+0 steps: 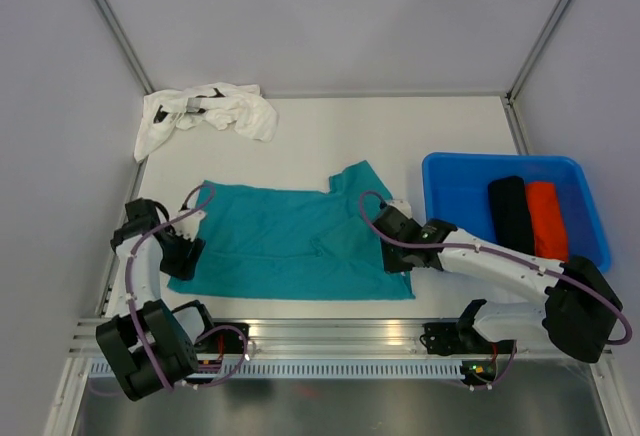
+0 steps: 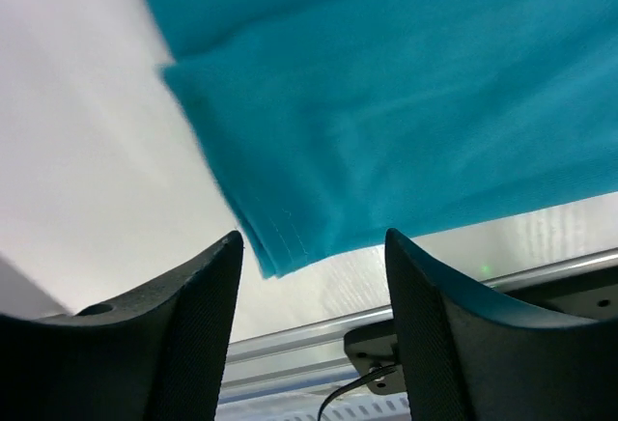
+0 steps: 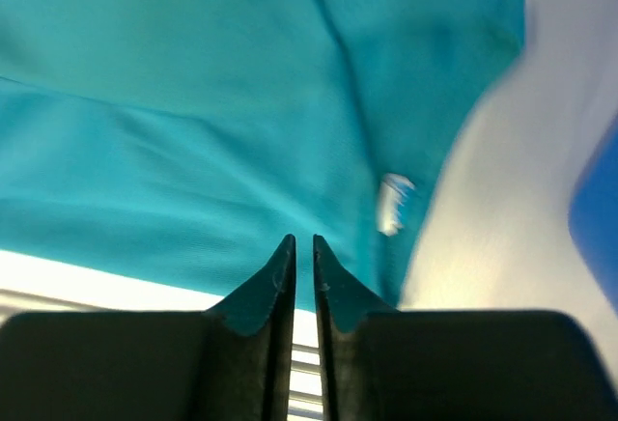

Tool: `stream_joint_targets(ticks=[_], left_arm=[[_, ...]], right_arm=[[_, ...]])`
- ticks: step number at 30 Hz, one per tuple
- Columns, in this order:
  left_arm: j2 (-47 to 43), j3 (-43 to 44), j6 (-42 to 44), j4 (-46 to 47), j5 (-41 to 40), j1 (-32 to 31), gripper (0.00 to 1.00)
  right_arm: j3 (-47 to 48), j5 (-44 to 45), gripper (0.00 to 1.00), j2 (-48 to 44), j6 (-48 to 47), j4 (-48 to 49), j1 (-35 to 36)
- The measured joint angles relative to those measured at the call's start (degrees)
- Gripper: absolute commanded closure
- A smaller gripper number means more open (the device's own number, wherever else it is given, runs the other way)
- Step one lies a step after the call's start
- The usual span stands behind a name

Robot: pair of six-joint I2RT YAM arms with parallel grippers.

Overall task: Roll the t-shirts
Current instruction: Fold the tshirt

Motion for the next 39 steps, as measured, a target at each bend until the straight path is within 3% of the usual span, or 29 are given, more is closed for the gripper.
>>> stream_joint_targets(ticks=[4, 5, 9, 16, 24, 32, 35, 39], left_arm=[[0.3, 12.7, -0.2, -4.9, 7.1, 0.0, 0.32], [1.5, 17.5, -1.0, -4.8, 9.5, 0.0, 0.33], [8.5, 29.6, -6.9, -1.1, 14.5, -1.5, 0.35], [26.4, 35.5, -16.9, 8.4, 12.0, -11.8, 0.34], [45.7, 46.2, -24.1, 13.6, 10.6, -13.1, 0.32], [55.7, 52.4, -29.3, 15.0, 10.3, -13.0, 0.33], [55.8, 52.4, -30.0, 14.6, 11.5, -13.0, 0.35], [56.2, 52.4, -30.6, 14.7, 11.9, -13.0, 0.48]], right_arm=[[10.9, -0.3, 0.66, 1.9, -4.0, 0.5, -1.0], [14.2, -0.4, 0.58, 3.1, -5.4, 1.0, -1.8], [27.7, -1.9, 0.55, 12.5, -11.8, 4.3, -8.3], [48.8, -1.7, 0.49, 36.6, -18.8, 8.9, -21.4], [66.9, -1.5, 0.43, 59.1, -23.3, 4.9, -26.4], [68.4, -7.2, 0.45, 61.8, -24.4, 5.2, -27.2], [66.9, -9.0, 0.56, 61.4, -25.0, 7.2, -27.9], [65.2, -11.1, 0.78, 60.7, -25.9, 9.0, -28.7]])
